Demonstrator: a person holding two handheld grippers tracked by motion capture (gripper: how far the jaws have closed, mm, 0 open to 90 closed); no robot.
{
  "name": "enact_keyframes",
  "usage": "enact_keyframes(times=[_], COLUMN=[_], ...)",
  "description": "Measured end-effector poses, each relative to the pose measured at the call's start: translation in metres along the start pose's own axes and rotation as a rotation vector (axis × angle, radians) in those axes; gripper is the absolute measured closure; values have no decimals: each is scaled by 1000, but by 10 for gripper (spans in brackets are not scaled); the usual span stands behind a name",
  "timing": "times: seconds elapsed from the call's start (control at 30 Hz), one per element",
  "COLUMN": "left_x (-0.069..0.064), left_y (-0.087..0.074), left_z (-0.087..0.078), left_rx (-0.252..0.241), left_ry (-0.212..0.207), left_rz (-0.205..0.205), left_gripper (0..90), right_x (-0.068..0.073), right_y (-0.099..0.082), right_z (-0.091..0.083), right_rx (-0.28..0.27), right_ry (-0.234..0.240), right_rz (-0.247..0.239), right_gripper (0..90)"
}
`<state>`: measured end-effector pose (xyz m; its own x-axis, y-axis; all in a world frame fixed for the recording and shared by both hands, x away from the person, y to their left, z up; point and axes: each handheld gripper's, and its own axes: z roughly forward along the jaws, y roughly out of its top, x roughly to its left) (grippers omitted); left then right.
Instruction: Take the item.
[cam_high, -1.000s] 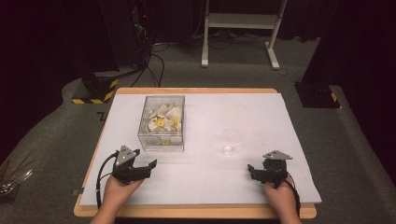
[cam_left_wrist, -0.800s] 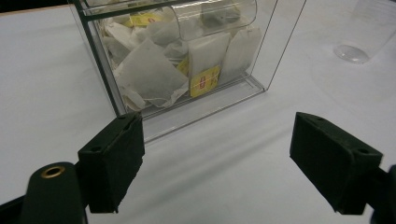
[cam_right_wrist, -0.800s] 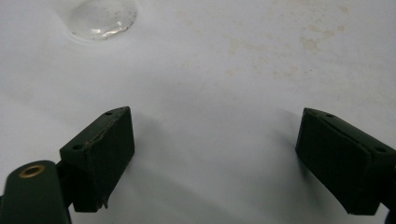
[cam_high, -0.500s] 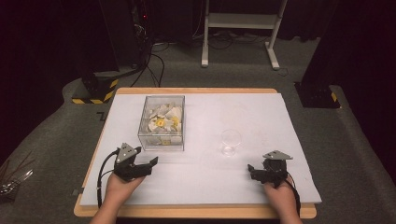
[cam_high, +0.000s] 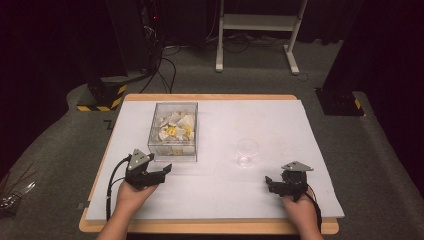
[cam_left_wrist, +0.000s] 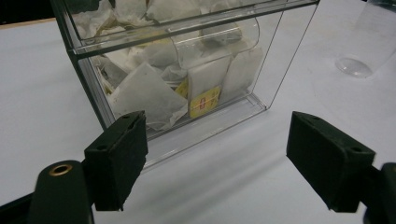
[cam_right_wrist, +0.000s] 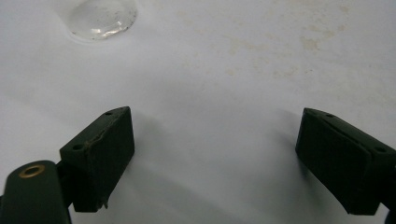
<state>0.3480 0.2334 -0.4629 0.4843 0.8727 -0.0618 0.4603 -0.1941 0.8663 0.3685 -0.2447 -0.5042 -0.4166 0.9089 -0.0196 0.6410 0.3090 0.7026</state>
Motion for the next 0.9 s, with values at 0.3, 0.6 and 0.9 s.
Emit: enact_keyframes(times=[0.3, 0.6, 0.9], left_x=[0, 1, 0], left_y=[7, 10, 18], left_z=[7, 15, 19], left_rx=[-5, 6, -5], left_ry=[2, 0, 8], left_rz=[0, 3, 12], left_gripper=[220, 225, 231], right_x=[0, 0, 0], right_y=[0, 0, 0], right_z=[0, 0, 0], right_rx=[0, 0, 0], right_ry=[0, 0, 1], right_rz=[0, 0, 0], right_gripper=[117, 117, 117])
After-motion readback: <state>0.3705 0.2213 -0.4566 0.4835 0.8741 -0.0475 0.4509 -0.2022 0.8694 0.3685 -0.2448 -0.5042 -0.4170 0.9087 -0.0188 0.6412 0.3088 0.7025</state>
